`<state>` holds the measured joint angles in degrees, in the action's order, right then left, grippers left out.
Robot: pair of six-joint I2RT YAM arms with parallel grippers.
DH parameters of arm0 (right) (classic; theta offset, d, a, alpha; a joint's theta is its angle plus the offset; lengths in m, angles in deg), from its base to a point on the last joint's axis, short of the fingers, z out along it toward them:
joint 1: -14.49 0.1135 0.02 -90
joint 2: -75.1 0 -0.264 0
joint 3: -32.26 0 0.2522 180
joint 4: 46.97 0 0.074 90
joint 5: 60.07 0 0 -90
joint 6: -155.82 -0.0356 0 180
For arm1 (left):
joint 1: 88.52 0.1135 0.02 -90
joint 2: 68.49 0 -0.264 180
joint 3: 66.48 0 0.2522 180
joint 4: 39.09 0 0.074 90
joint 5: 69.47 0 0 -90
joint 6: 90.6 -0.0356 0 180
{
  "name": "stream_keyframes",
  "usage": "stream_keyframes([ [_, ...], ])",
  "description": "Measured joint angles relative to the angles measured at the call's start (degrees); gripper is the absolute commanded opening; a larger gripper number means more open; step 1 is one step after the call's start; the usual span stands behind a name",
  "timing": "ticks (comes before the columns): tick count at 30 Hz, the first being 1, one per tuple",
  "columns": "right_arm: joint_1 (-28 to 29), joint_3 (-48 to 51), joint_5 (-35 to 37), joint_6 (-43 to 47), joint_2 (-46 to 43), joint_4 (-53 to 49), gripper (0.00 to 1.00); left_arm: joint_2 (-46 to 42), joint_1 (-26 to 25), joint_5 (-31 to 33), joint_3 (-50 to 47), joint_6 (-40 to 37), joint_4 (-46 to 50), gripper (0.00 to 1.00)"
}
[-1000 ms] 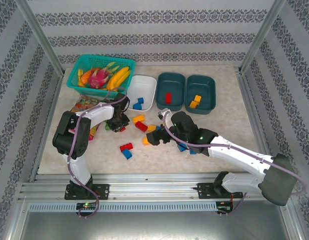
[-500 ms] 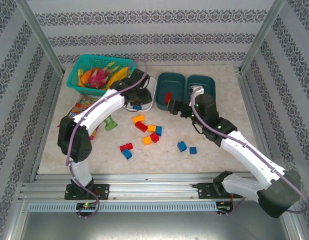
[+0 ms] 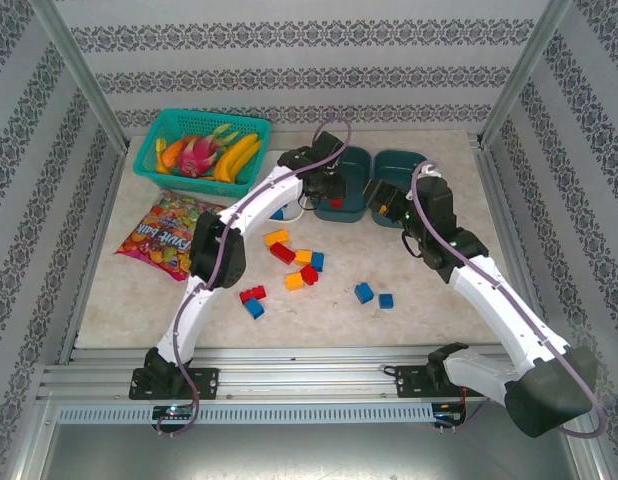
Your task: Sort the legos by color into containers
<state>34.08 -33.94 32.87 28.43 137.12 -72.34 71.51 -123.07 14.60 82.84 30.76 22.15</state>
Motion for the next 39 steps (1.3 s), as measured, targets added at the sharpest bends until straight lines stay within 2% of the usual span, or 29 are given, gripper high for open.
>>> stream_keyframes([
  [16,-1.60,2.38,-2.93,-1.51,-2.03,-1.05,0.95,6.34,0.00,5.03,4.26,-0.52,1.22,0.32],
  [31,-2.84,2.38,-4.74,-1.73,-0.33,-1.05,0.95,8.39,0.00,5.99,7.17,-0.15,1.44,0.51],
  [39,-3.37,2.38,-4.94,-1.31,-0.35,-1.49,0.95,7.80,0.00,5.79,8.81,0.96,1.44,0.49],
])
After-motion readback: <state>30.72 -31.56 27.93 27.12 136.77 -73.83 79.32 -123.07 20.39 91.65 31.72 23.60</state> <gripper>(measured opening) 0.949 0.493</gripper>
